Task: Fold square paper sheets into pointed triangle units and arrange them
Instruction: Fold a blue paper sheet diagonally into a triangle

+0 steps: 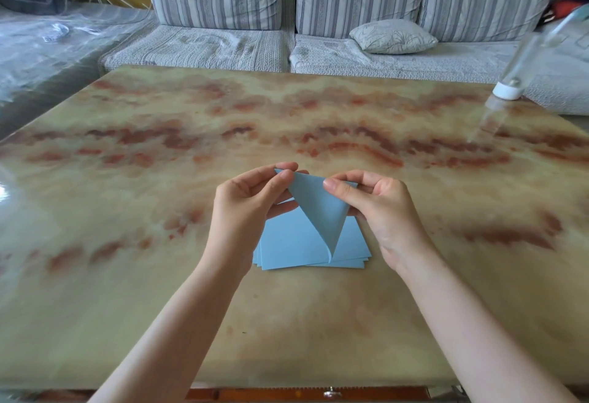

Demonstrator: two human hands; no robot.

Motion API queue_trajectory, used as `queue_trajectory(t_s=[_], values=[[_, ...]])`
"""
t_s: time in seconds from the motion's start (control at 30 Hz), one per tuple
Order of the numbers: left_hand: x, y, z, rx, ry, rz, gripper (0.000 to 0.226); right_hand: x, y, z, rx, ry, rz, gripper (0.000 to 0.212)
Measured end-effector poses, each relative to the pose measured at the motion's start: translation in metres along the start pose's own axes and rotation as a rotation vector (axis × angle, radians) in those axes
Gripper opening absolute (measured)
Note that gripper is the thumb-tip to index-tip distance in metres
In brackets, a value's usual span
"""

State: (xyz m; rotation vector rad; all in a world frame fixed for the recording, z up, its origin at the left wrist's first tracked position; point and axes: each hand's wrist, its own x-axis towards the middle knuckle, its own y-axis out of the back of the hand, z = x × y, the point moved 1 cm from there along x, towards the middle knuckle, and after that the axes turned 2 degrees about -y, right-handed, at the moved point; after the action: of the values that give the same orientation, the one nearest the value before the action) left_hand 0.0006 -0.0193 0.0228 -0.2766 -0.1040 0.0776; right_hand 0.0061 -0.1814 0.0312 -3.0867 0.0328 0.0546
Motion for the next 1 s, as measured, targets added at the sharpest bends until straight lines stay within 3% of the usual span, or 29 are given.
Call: queue_trajectory(t_s=[0.27,0.43,1.0], values=[[-0.0016,-0.0024,-0.0004,-0.014,-0.014,0.008,0.012,0.0007,0.0012,-0.0001,0.007,-0.016,0.007,0.008],[-0.0009,-0.0015,-0.0021,-0.084,0.000,0.052,0.013,0.0014,0.0024,0.0009,0.156,-0.083,-0.038,0.037],[-0.0003,0.0001,-0.0051,-0.222,0.111,0.131,0.012,0.0043,0.0039,0.0016,0.241,-0.096,-0.007,0.019]])
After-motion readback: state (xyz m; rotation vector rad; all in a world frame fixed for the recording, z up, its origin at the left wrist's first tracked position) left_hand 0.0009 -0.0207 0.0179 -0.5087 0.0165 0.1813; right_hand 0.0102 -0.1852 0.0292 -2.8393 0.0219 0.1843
